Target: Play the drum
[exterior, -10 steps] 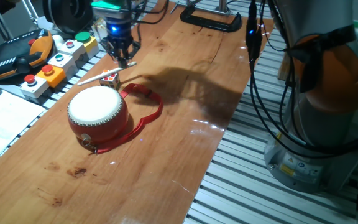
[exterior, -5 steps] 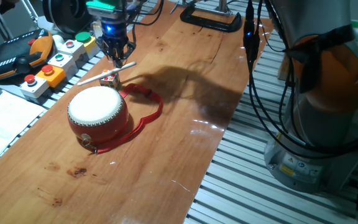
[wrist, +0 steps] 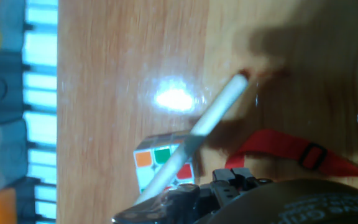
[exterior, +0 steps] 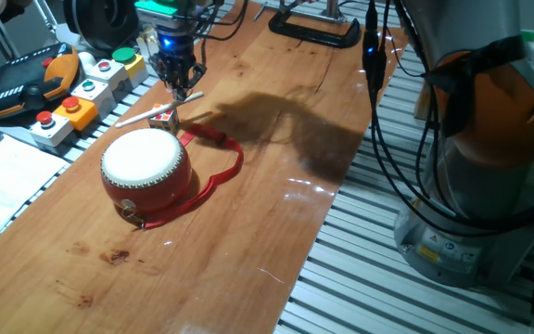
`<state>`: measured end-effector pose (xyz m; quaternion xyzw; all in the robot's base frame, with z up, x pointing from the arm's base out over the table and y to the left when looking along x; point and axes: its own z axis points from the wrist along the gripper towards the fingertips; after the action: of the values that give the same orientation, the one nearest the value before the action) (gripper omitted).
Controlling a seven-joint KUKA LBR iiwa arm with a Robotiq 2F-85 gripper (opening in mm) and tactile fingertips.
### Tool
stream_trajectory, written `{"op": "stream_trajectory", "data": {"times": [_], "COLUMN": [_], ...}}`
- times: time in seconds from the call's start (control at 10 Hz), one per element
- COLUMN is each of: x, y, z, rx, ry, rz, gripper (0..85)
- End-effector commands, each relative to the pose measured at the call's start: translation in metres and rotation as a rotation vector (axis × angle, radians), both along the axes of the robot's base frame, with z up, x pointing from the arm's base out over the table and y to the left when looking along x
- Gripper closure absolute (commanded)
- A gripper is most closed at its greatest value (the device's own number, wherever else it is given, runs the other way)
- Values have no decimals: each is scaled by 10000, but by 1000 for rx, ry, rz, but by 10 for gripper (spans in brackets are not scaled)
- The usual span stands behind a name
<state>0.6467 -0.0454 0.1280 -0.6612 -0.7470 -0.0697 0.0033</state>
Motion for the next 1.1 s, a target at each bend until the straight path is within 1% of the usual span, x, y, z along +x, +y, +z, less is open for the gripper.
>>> {"op": "stream_trajectory", "data": {"times": [0.0, 0.1, 0.2, 0.3, 0.4, 0.5, 0.7, 0.8, 0.9, 1.0], "x": [0, 2, 13, 21, 26, 33, 36, 52, 57, 59], "y": [-27, -52, -82, -119, -146, -174, -207, -207, -203, -198], "z": [3, 4, -6, -31, -46, -59, -81, -91, -98, -98], "rx": [13, 34, 48, 60, 85, 108, 129, 132, 134, 146], "ry": [5, 16, 23, 21, 7, -1, 5, 14, 26, 30], "rz": [-22, -41, -74, -145, -201, -270, -351, -384, -404, -409], "gripper": [743, 683, 650, 640, 627, 623, 590, 563, 510, 457]}}
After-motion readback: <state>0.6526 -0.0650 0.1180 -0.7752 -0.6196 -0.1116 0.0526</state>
